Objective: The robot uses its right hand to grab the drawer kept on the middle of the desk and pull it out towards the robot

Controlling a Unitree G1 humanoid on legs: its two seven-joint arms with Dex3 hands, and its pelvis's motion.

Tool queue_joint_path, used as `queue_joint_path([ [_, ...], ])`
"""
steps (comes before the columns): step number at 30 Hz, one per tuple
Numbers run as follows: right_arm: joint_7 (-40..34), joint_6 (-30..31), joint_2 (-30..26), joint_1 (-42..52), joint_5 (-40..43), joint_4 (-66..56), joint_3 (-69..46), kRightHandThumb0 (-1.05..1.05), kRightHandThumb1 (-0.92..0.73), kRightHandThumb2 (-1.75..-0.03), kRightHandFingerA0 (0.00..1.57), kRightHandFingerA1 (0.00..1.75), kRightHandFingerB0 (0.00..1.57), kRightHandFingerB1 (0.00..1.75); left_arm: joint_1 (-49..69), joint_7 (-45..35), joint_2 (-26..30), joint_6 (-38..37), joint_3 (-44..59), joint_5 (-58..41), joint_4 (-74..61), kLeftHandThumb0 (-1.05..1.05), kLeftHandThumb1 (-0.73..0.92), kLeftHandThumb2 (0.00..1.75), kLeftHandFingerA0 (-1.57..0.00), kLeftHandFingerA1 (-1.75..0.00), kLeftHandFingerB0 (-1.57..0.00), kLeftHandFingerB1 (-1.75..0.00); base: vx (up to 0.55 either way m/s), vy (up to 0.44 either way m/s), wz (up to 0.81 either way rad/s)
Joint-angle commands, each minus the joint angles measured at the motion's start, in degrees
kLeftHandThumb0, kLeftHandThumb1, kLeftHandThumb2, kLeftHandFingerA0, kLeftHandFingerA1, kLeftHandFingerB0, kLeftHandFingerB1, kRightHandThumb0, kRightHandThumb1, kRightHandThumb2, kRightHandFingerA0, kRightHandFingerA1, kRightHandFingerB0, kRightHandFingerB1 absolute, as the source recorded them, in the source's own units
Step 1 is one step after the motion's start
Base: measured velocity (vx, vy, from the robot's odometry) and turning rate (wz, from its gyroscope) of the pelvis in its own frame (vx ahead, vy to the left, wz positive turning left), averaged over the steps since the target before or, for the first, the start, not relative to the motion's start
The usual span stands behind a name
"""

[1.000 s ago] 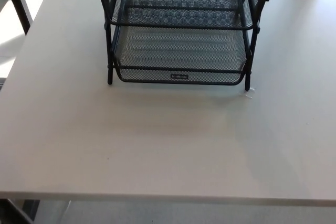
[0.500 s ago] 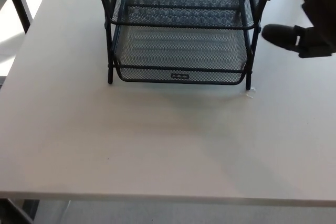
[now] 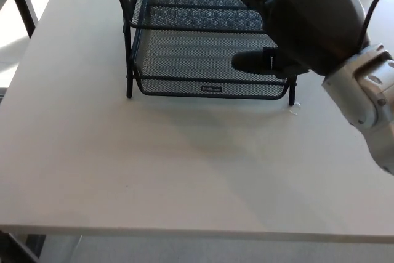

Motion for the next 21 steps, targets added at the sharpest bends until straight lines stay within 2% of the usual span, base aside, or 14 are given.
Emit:
queue_joint_path([
  [1, 3.3, 0.1, 1.6, -2.0, -3.0, 2.1, 1.5, -0.86, -0.58, -0.99, 0.17, 0.57, 0.05, 0.3, 0.1, -1.2, 0.4, 1.3, 0.0, 1.0, -0.3, -0.33, 0.61, 0.58, -0.75, -0.81, -0.73, -0.54, 0.0, 0.0, 0.0],
  [2, 3.2, 0.3, 2.2, -2.7, -3.9, 3.5, 2.1, -0.88, -0.76, -0.64, 0.17, 0.51, 0.06, 0.3, 0.1, -1.1, 0.4, 0.9, -0.1, 1.2, -0.2, -0.33, 0.6, 0.58, -0.75, -0.8, -0.73, -0.54, 0.0, 0.0, 0.0],
  [5, 1.0, -0.5, 3.2, -4.4, -5.1, 7.7, 2.8, -0.87, -0.75, -0.64, 0.14, 0.51, 0.06, 0.31, -0.5, -1.0, 0.4, 0.2, -0.1, 0.9, 0.5, -0.32, 0.6, 0.58, -0.76, -0.83, -0.74, -0.54, 0.0, 0.0, 0.0],
  [6, 0.7, -0.7, 3.4, -4.9, -5.3, 8.8, 2.9, -0.79, -0.53, -0.89, 0.15, 0.49, 0.08, 0.41, -0.4, -1.1, 0.4, 0.2, -0.1, 0.9, 0.4, -0.32, 0.6, 0.58, -0.75, -0.87, -0.73, -0.56, 0.0, 0.0, 0.0],
  [7, -0.3, -1.2, 3.7, -6.0, -5.8, 11.5, 3.4, -0.41, -0.33, -0.98, 0.0, 0.52, 0.0, 0.51, -0.4, -1.1, 0.4, 0.2, -0.1, 1.0, 0.2, -0.32, 0.6, 0.58, -0.75, -0.87, -0.73, -0.56, 0.0, 0.0, 0.0],
  [8, -1.3, -1.4, 4.1, -6.8, -6.1, 13.7, 3.8, -0.41, -0.33, -0.98, 0.0, 0.52, 0.0, 0.51, -0.4, -1.1, 0.3, 0.1, -0.2, 1.1, 0.0, -0.32, 0.6, 0.58, -0.75, -0.87, -0.73, -0.56, 0.0, 0.0, 0.0],
  [9, -1.7, -1.5, 4.5, -7.7, -6.4, 15.5, 4.1, -0.83, -0.55, -0.94, 0.05, 0.53, 0.04, 0.34, -0.3, -1.2, 0.2, 0.3, -0.1, 0.9, -0.1, -0.31, 0.6, 0.58, -0.76, -0.86, -0.74, -0.56, 0.0, 0.0, 0.0],
  [14, -4.9, -2.0, 6.8, -11.7, -6.5, 25.3, 4.6, -0.81, -0.52, -0.91, 0.08, 0.55, 0.04, 0.39, -0.1, -1.6, 0.0, 1.2, -0.2, 0.9, -0.6, -0.32, 0.6, 0.58, -0.75, -0.85, -0.73, -0.55, 0.0, 0.0, 0.0],
  [15, -7.5, -2.1, 7.7, -13.2, -7.1, 29.5, 5.1, -0.41, -0.3, -0.95, 0.01, 0.53, 0.0, 0.52, -0.2, -1.5, -0.2, 1.0, -0.1, 0.7, -0.6, -0.31, 0.59, 0.57, -0.76, -0.85, -0.75, -0.56, 0.0, 0.0, 0.0],
  [16, -8.6, -2.2, 8.0, -13.8, -7.3, 31.2, 5.3, -0.41, -0.3, -0.95, 0.01, 0.53, 0.0, 0.52, -0.2, -1.4, -0.3, 0.9, -0.1, 0.7, -0.5, -0.31, 0.59, 0.57, -0.76, -0.85, -0.75, -0.56, 0.0, 0.0, 0.0],
  [17, -9.0, -2.1, 8.5, -14.5, -7.2, 33.2, 5.3, -0.81, -0.64, -0.61, 0.09, 0.53, 0.07, 0.33, -0.2, -1.5, -0.3, 1.1, -0.1, 0.7, -0.6, -0.31, 0.6, 0.57, -0.76, -0.85, -0.74, -0.56, 0.0, 0.0, 0.0],
  [18, -9.3, -2.4, 8.8, -15.6, -6.8, 35.3, 5.4, -0.8, -0.49, -0.89, 0.05, 0.54, 0.03, 0.38, -0.2, -1.2, -0.4, 0.8, -0.1, 0.8, -0.6, -0.32, 0.59, 0.57, -0.76, -0.86, -0.75, -0.57, 0.0, 0.0, 0.0],
  [19, -9.1, -2.1, 9.0, -16.4, -6.8, 37.0, 5.6, -0.83, -0.51, -0.91, 0.02, 0.54, 0.0, 0.31, -0.2, -1.5, -0.2, 1.1, -0.2, 1.1, -0.8, -0.33, 0.6, 0.58, -0.75, -0.85, -0.73, -0.56, 0.0, 0.0, 0.0],
  [21, -9.9, -1.4, 9.5, -17.3, -7.4, 40.0, 6.3, -0.81, -0.49, -0.91, 0.02, 0.53, 0.0, 0.27, -0.2, -1.3, -0.2, 1.4, -0.2, 1.4, -0.8, -0.33, 0.6, 0.58, -0.74, -0.84, -0.73, -0.55, 0.0, 0.0, 0.0],
])
